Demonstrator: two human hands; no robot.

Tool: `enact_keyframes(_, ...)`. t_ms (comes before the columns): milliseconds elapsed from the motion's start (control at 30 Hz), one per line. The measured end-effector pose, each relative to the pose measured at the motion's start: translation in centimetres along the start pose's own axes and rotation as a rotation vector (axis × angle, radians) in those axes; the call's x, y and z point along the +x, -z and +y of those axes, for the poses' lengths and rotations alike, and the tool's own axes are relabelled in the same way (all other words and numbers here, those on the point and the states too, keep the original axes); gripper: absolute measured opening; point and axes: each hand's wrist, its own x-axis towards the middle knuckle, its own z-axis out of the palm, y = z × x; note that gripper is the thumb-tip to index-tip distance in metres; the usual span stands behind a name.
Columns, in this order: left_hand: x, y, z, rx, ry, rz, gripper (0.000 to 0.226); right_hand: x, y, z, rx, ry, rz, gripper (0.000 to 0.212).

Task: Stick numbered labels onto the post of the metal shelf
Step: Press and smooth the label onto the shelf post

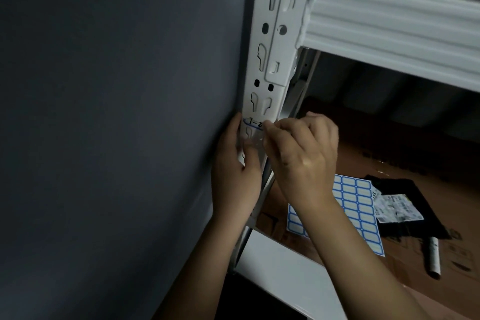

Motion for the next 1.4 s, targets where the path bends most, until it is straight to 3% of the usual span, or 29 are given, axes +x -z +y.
enact_keyframes(300,0.0,-0.1,-0.3,-0.018,-0.003,0.008,0.052,0.6,0.5,-0.2,-0.044,-0.017,-0.074,0.005)
enact_keyframes(467,-0.1,0.0,-0.1,-0.034,-0.001,-0.005,0.049,0.4,0.7,-0.3,-0.034,0.009,-0.169,0.017)
enact_keyframes(567,-0.1,0.1,0.0,-0.004,-0.013,-0.011,0.049,0.7,0.4,-0.6,-0.103,-0.022,-0.084,0.006)
enact_keyframes(667,0.0,0.1,-0.2,-0.002,-0.027,-0.014,0.051,0.7,-0.2,-0.9,-0.192,-0.060,0.020,0.021)
enact_keyframes(833,0.0,-0.1,-0.3,-0.014,-0.030,-0.012,0.053,0.5,-0.5,-0.9,-0.208,-0.061,0.071,0.012)
enact_keyframes(1400,0.0,-0.5,-0.9,-0.061,-0.025,0.008,0.053,-0.3,-1.1,0.0,-0.106,0.026,-0.007,0.014)
